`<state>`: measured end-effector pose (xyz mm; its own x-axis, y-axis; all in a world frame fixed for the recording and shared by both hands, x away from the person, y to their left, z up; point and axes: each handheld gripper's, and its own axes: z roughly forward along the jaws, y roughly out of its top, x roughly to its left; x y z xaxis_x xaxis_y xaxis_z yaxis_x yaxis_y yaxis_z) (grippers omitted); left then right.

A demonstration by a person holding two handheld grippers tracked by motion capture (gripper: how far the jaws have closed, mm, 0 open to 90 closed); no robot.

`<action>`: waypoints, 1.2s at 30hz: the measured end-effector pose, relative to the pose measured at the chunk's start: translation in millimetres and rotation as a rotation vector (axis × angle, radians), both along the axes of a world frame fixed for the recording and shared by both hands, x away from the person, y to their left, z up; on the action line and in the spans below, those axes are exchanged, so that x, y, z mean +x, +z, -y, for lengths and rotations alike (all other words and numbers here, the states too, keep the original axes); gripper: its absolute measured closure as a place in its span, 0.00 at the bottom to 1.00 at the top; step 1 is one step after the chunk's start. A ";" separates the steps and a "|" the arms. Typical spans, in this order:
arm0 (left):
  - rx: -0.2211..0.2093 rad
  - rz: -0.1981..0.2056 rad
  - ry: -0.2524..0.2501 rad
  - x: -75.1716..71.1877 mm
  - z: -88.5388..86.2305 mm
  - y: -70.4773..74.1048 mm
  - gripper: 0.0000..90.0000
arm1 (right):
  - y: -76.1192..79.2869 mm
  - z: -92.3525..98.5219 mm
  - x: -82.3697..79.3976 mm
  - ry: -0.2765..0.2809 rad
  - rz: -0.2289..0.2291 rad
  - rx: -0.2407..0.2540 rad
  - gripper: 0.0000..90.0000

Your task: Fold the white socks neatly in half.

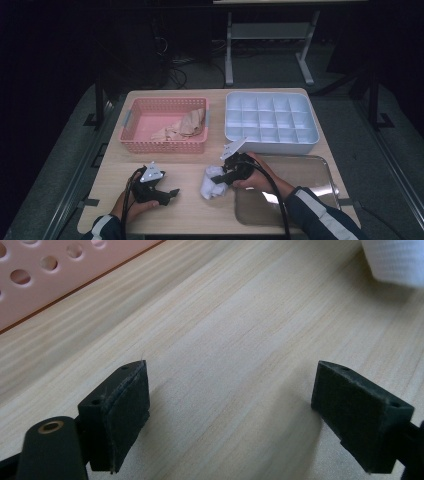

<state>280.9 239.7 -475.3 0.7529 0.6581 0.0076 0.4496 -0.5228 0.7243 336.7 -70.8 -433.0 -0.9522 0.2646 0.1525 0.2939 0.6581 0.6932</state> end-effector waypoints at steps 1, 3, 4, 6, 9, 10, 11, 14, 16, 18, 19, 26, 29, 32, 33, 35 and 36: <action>0.000 0.000 0.000 0.0 0.0 0.0 0.16 | 1.5 1.4 0.2 -0.011 -0.002 0.005 0.72; 0.000 -0.001 -0.001 0.2 0.0 0.0 0.16 | 5.0 4.5 0.8 -0.024 -0.001 0.014 0.72; 0.001 0.000 -0.002 0.4 0.0 0.0 0.16 | 6.1 5.3 0.8 -0.025 -0.004 0.014 0.72; 0.002 0.000 -0.003 0.5 0.1 0.0 0.16 | 7.9 7.4 1.6 -0.030 -0.008 0.024 0.72; -0.001 0.001 0.000 0.4 0.3 -0.1 0.16 | 12.3 12.2 3.5 -0.042 0.004 0.033 0.72; -0.004 0.000 0.001 0.3 0.5 -0.2 0.16 | 14.1 14.3 3.8 -0.045 0.005 0.040 0.72; -0.003 0.000 0.000 0.4 0.4 -0.2 0.16 | 16.3 16.3 3.8 -0.052 0.010 0.044 0.72; -0.003 0.000 0.004 0.5 0.9 -0.2 0.16 | 20.1 20.6 4.4 -0.063 0.028 0.037 0.72; -0.004 0.001 0.005 0.9 1.3 -0.2 0.16 | 22.2 23.2 4.5 -0.074 0.021 0.038 0.72; -0.003 0.002 0.004 1.6 1.7 -0.2 0.16 | 24.9 26.3 4.2 -0.084 0.036 0.033 0.72; -0.003 0.002 0.004 1.9 1.8 -0.2 0.16 | 26.6 28.6 5.2 -0.085 0.048 0.031 0.72; 0.002 -0.001 0.000 2.4 1.7 0.1 0.16 | 43.8 45.2 11.7 -0.148 0.072 0.068 0.72; 0.003 -0.002 0.000 2.4 1.7 0.2 0.16 | 52.2 52.8 13.8 -0.169 0.092 0.083 0.72; 0.000 -0.003 0.001 2.4 2.0 0.2 0.16 | 59.4 59.8 15.1 -0.196 0.116 0.088 0.72; -0.003 -0.003 0.003 2.3 2.1 0.1 0.16 | 62.0 62.1 15.6 -0.207 0.133 0.081 0.72; -0.003 -0.003 0.004 2.4 2.1 0.0 0.16 | 67.9 68.3 17.4 -0.225 0.148 0.088 0.72; -0.002 -0.003 0.002 2.4 2.0 0.1 0.16 | 70.7 71.4 18.7 -0.234 0.157 0.089 0.72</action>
<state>283.3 237.6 -475.2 0.7515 0.6597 0.0040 0.4532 -0.5206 0.7236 355.4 -142.3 -362.3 -0.8805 0.4723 0.0408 0.3154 0.5194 0.7942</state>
